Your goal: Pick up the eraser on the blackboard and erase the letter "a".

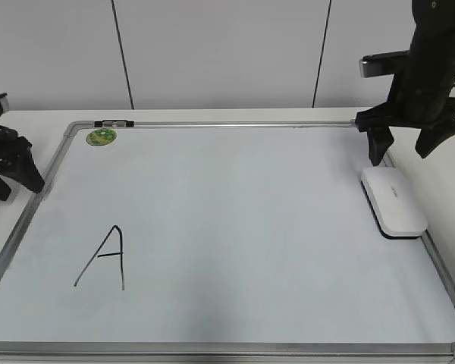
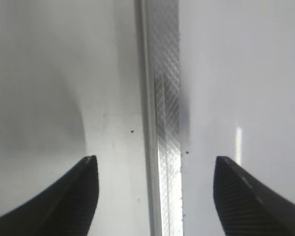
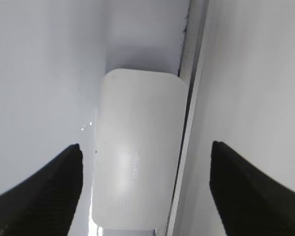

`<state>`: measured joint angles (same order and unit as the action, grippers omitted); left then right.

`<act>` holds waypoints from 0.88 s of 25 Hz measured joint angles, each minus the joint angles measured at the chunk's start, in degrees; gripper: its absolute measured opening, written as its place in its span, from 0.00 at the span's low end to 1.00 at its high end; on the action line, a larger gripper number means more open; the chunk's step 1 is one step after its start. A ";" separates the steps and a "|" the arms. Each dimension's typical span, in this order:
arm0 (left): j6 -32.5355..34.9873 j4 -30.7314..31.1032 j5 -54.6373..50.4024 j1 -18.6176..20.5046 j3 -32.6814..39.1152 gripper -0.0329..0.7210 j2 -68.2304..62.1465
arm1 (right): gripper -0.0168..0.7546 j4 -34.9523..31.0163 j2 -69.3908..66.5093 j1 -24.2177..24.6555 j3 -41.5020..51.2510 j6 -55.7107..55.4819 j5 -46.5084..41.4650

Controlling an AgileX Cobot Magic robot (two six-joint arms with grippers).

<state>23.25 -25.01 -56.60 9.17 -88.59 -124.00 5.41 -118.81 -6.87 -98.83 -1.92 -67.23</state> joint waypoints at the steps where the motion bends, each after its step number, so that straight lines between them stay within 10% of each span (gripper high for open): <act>1: 0.00 0.00 0.00 0.00 0.00 0.75 1.06 | 0.79 -0.05 0.66 0.00 -0.11 0.27 -0.31; 22: -6.28 5.13 -13.48 0.00 0.08 0.77 28.16 | 0.79 -5.71 21.85 0.00 -0.46 4.59 -3.84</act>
<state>16.97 -19.88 -70.08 9.17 -88.51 -95.84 -0.30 -96.96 -6.87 -99.28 2.67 -71.07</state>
